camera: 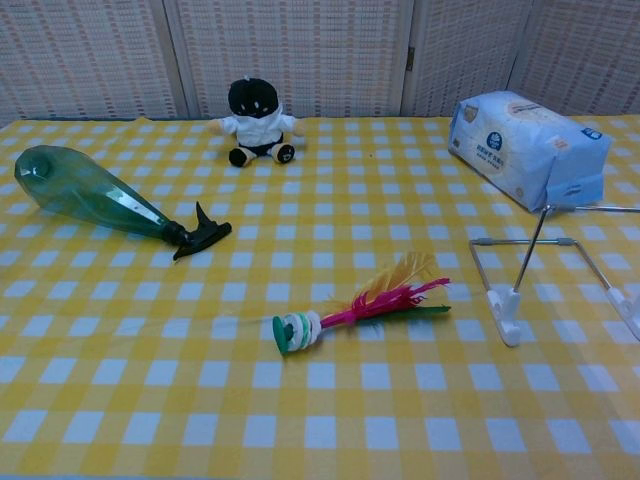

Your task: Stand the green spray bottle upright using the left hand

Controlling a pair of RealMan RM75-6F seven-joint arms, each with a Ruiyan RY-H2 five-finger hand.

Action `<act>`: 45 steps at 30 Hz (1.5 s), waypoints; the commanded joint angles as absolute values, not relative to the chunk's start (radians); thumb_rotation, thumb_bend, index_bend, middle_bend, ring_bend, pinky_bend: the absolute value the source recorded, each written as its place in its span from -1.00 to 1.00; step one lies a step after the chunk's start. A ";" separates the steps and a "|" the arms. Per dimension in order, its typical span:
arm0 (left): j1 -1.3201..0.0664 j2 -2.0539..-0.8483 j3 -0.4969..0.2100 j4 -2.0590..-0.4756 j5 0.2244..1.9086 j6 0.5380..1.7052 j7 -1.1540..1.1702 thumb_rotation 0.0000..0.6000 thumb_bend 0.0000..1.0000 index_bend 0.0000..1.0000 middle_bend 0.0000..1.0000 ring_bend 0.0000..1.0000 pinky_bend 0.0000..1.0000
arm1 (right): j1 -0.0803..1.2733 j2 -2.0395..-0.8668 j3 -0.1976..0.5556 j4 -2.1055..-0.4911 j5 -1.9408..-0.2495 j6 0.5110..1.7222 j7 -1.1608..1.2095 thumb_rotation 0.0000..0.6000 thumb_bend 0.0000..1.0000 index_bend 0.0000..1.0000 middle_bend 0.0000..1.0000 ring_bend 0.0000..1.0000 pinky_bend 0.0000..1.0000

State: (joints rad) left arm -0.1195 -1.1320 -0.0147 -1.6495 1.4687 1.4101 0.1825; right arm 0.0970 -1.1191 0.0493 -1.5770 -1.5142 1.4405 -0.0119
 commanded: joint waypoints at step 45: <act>-0.517 -1.300 -0.155 -1.673 1.307 1.005 0.476 1.00 -0.61 -0.48 1.00 1.00 1.00 | 0.074 -1.013 0.015 -1.552 -1.595 1.496 0.269 1.00 -0.28 -1.00 -1.00 -0.97 -0.25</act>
